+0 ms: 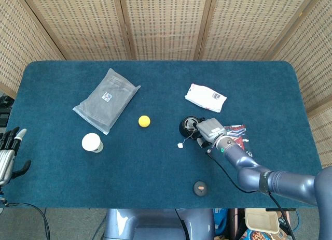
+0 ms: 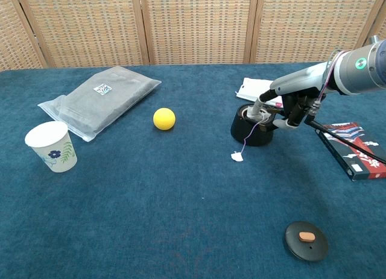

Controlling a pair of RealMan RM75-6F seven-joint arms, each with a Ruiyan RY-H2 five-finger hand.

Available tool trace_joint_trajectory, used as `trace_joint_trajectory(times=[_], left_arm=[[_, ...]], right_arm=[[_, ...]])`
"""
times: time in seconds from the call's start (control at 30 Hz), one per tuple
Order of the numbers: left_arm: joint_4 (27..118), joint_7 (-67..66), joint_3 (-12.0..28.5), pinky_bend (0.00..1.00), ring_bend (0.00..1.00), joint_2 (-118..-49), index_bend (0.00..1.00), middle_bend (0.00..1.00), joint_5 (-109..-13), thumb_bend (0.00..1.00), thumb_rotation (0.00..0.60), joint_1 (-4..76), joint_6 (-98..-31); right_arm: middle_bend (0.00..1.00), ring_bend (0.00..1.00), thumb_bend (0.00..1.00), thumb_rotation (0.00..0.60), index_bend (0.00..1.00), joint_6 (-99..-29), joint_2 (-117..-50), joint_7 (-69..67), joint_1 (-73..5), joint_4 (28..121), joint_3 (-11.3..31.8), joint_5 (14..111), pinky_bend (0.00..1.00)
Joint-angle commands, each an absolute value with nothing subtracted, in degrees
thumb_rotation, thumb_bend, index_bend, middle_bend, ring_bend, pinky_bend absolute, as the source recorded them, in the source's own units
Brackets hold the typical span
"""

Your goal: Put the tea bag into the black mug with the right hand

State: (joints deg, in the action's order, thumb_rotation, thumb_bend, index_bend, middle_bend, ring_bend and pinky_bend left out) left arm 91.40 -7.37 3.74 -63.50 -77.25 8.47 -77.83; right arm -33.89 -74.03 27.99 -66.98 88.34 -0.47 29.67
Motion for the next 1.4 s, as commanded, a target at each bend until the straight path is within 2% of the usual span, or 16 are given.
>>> trace_joint_trajectory(times=[0.03, 0.2, 0.3, 0.4, 0.73, 1.4], left_arm=[[91.3, -7.31, 3.73, 0.0, 0.0, -63.59, 0.0, 0.0, -77.19, 0.35, 0.6, 8.47, -77.78], [91.05, -7.17, 3.65, 0.0, 0.0, -63.7, 0.0, 0.0, -76.98, 0.36, 0.6, 8.37, -77.69], [90.84, -7.07, 3.65, 0.0, 0.0, -63.81, 0.0, 0.0, -76.86, 0.35, 0.6, 8.35, -77.63], [90.75, -6.98, 3.62, 0.0, 0.0, -63.89, 0.0, 0.0, -76.83, 0.36, 0.6, 8.35, -77.56], [90.67, -6.91, 3.48, 0.0, 0.0, -64.06, 0.0, 0.0, -76.79, 0.36, 0.6, 8.47, -77.13], [90.5, -5.84, 3.39, 0.0, 0.0, -63.9, 0.0, 0.0, -76.79, 0.36, 0.6, 8.36, -76.94]], right_arm=[[1.0, 1.0, 0.76, 0.344, 0.16, -33.4, -73.95, 28.79, -68.33, 88.12, -1.35, 28.37, 1.0], [1.0, 1.0, 0.82, 0.155, 0.16, -31.92, -74.05, 30.42, -71.69, 87.6, -3.95, 24.46, 1.0], [1.0, 1.0, 0.87, 0.066, 0.16, -31.46, -74.47, 31.32, -73.84, 87.13, -5.6, 22.13, 1.0], [1.0, 1.0, 0.88, 0.016, 0.16, -31.4, -74.87, 32.23, -75.77, 86.82, -7.37, 20.11, 1.0], [1.0, 1.0, 0.88, 0.0, 0.16, -32.43, -75.71, 33.41, -79.79, 86.39, -11.18, 15.25, 1.0], [1.0, 1.0, 0.88, 0.0, 0.16, -34.28, -74.6, 32.56, -82.22, 88.21, -12.44, 14.15, 1.0]])
